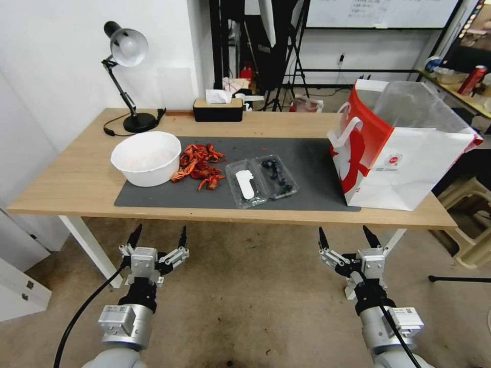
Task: Close the takeout container lid, then place the container into the takeout bag.
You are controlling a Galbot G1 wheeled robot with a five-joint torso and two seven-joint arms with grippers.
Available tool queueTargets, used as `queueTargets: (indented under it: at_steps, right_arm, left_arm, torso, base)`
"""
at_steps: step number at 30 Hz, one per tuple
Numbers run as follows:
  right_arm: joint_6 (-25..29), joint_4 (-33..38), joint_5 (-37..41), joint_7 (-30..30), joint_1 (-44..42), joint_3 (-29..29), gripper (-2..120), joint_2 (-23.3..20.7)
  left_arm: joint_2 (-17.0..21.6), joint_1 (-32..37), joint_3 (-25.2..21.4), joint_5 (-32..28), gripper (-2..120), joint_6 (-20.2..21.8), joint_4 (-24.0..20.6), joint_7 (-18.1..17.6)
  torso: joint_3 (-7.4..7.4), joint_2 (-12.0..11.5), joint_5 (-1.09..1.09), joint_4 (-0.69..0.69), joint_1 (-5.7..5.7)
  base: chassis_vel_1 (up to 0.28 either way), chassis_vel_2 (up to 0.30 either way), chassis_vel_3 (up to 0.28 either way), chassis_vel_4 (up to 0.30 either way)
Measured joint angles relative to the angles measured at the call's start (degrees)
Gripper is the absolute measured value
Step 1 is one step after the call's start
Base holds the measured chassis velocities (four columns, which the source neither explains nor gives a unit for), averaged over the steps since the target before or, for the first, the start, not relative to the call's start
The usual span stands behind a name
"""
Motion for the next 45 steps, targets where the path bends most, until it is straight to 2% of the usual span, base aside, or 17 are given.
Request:
queueTargets:
  at_steps: [13, 14, 15, 16, 18, 19, 22, 23, 24, 26, 35, 45]
  right_arm:
    - [-0.4, 0.2, -0.3, -0.4, 0.1, -0.1, 100, 0.0]
    - [-2.2, 2.0, -1.4, -2.4, 0.9, -2.4, 100, 0.0]
    - [-2.8, 2.9, -1.8, -3.1, 1.2, -3.5, 100, 0.0]
    - [-2.8, 2.9, -1.8, -3.1, 1.2, -3.5, 100, 0.0]
    - [-4.8, 4.0, -1.7, -3.5, 1.5, -4.8, 100, 0.1]
    - [-4.8, 4.0, -1.7, -3.5, 1.5, -4.8, 100, 0.1]
    - [-4.3, 4.3, -1.3, -4.3, 1.8, -4.8, 100, -0.1]
    - [-4.3, 4.3, -1.3, -4.3, 1.8, -4.8, 100, -0.1]
    - [-4.3, 4.3, -1.2, -4.3, 1.9, -4.8, 100, -0.1]
    - [-4.2, 4.3, -1.2, -4.2, 2.0, -4.9, 100, -0.1]
    - [-3.8, 4.2, -1.2, -3.3, 2.0, -4.9, 100, -0.3]
    - [-3.2, 3.2, -1.1, -2.5, 2.0, -4.6, 100, -0.5]
  left_arm:
    - [0.0, 0.0, 0.0, -0.1, 100, 0.0, 0.0, -0.1]
    - [0.2, 0.0, 0.2, -0.4, 100, 0.1, -0.2, -0.6]
    - [0.4, -0.1, 0.5, -0.9, 100, 0.3, -0.4, -1.2]
    - [0.4, -0.1, 0.5, -0.9, 100, 0.3, -0.4, -1.2]
    - [2.0, -0.6, 2.2, -4.8, 100, 1.8, -2.5, -6.0]
    - [2.0, -0.6, 2.2, -4.8, 100, 1.8, -2.5, -6.0]
    - [4.6, -1.3, 5.2, -11.1, 100, 4.3, -5.8, -13.7]
    - [4.6, -1.3, 5.2, -11.1, 100, 4.3, -5.8, -13.7]
    - [5.4, -1.6, 6.2, -13.2, 100, 5.0, -6.7, -16.1]
    - [5.8, -2.1, 7.6, -15.3, 100, 5.4, -6.4, -17.6]
    - [5.9, -2.3, 8.2, -15.7, 100, 4.2, -5.1, -16.9]
    - [6.3, -2.5, 8.2, -15.6, 100, 2.1, -3.0, -12.2]
  torso:
    - [0.0, 0.0, 0.0, -0.02, -0.01]
    - [0.0, 0.0, 0.01, -0.03, 0.0]
    - [0.0, 0.0, 0.03, 0.05, 0.0]
    - [0.0, 0.0, 0.03, 0.05, 0.0]
    - [0.01, 0.0, 0.0, 0.0, 0.0]
    - [0.01, 0.0, 0.0, 0.0, 0.0]
    - [0.01, 0.0, 0.01, 0.0, 0.0]
    - [0.01, 0.0, 0.01, 0.0, 0.0]
    - [0.01, 0.0, 0.01, 0.0, 0.0]
    - [0.01, 0.0, -0.04, 0.0, 0.0]
    - [0.0, 0.0, 0.0, 0.0, 0.0]
    - [0.0, 0.0, 0.0, -0.01, 0.0]
  base:
    - [0.0, 0.0, 0.0, 0.0]
    - [0.0, 0.0, 0.0, 0.0]
    - [0.0, 0.0, 0.0, 0.0]
    - [0.0, 0.0, 0.0, 0.0]
    - [0.0, 0.0, 0.0, 0.0]
    - [0.0, 0.0, 0.0, 0.0]
    - [0.0, 0.0, 0.0, 0.0]
    - [0.0, 0.0, 0.0, 0.0]
    - [0.0, 0.0, 0.0, 0.0]
    - [0.0, 0.0, 0.0, 0.0]
    - [0.0, 0.0, 0.0, 0.0]
    - [0.0, 0.0, 0.0, 0.0]
